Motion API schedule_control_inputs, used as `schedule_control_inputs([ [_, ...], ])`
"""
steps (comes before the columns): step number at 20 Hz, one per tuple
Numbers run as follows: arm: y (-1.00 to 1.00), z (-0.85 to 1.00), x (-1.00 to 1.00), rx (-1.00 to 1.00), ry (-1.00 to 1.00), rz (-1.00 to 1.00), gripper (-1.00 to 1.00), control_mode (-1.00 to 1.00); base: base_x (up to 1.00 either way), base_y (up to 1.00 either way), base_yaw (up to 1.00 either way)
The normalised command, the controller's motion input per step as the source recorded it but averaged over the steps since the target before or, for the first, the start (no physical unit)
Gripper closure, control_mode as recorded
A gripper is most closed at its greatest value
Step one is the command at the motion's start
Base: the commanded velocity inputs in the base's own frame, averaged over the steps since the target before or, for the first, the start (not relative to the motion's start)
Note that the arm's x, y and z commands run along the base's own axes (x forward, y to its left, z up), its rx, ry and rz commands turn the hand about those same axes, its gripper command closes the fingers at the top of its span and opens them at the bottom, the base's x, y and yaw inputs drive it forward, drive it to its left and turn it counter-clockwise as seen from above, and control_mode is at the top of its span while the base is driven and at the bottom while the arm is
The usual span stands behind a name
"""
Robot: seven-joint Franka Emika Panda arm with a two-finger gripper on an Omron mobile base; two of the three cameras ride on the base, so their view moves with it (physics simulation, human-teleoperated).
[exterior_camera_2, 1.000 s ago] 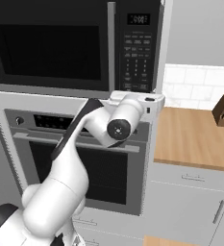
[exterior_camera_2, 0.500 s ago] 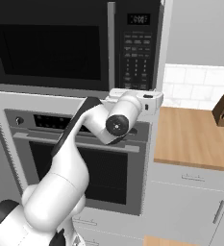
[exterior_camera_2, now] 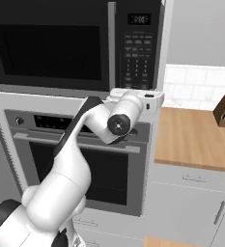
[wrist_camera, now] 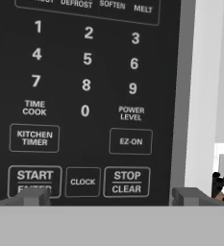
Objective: Open the microwave, place the bowl with waffle inside the microwave, then close the microwave door and turn it on.
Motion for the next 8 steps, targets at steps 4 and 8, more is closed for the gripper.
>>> schedule_control_inputs([
  [4, 0.00, 0.00, 0.28, 0.00, 0.00, 0.00, -1.00, -1.00, 0.00, 0.00, 0.00],
  [8, 0.00, 0.00, 0.32, 0.00, 0.00, -0.01, -1.00, -1.00, 0.00, 0.00, 0.00],
])
